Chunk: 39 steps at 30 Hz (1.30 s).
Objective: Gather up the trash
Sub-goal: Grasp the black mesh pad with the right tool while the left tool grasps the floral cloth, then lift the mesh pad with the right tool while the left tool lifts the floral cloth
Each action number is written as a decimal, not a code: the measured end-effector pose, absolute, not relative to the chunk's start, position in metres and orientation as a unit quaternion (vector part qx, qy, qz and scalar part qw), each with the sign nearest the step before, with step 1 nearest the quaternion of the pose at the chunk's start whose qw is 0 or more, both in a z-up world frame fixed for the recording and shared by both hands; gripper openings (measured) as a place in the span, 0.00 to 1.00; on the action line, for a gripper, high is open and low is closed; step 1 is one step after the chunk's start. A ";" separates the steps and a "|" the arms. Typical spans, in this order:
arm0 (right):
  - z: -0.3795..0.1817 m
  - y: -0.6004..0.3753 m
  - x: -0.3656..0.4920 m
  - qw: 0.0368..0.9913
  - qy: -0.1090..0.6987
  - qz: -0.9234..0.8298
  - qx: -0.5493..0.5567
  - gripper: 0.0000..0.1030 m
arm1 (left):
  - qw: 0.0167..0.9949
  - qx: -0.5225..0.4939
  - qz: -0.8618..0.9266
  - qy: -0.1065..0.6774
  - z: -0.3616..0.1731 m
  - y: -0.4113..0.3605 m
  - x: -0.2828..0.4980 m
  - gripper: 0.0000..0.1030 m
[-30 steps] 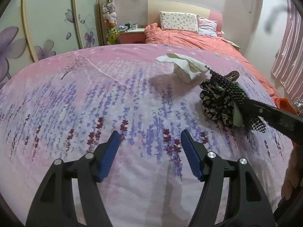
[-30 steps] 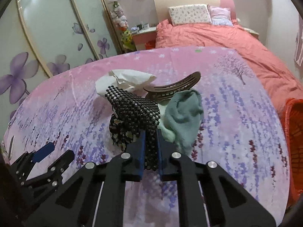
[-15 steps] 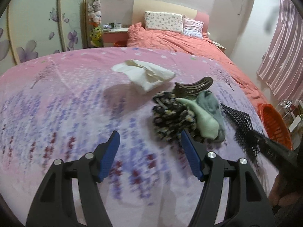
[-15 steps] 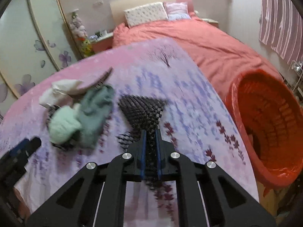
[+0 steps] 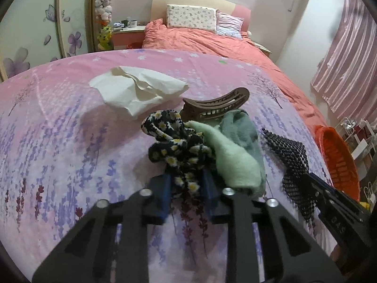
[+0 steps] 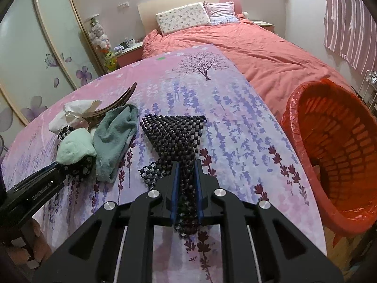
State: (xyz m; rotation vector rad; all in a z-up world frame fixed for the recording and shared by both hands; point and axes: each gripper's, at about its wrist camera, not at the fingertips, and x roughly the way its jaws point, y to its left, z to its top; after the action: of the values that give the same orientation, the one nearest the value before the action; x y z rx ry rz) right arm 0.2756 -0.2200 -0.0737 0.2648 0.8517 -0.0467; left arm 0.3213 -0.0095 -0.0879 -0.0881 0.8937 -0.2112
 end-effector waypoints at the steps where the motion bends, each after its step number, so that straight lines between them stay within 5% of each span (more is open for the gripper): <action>1: -0.074 -0.220 0.276 0.902 0.412 -0.022 0.129 0.12 | 0.896 -0.039 -0.104 0.431 -0.087 -0.007 0.319 0.15; 8: -0.075 -0.221 0.275 0.902 0.412 -0.020 0.128 0.14 | 0.903 0.000 -0.070 0.424 -0.085 0.050 0.284 0.15; 12: -0.075 -0.219 0.275 0.903 0.413 -0.025 0.116 0.15 | 0.902 -0.011 -0.045 0.428 -0.089 0.078 0.283 0.35; 16: -0.076 -0.223 0.274 0.901 0.413 -0.022 0.129 0.17 | 0.902 -0.011 -0.037 0.431 -0.089 0.081 0.283 0.39; 39: -0.077 -0.230 0.271 0.900 0.416 -0.026 0.125 0.21 | 0.901 -0.020 -0.030 0.432 -0.090 0.081 0.283 0.41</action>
State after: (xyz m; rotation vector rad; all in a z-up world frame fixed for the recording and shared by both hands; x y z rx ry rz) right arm 0.2713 -0.2300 -0.0765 0.2593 0.8603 -0.0542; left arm 0.2833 0.0809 -0.0895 -0.0412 0.8934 -0.0612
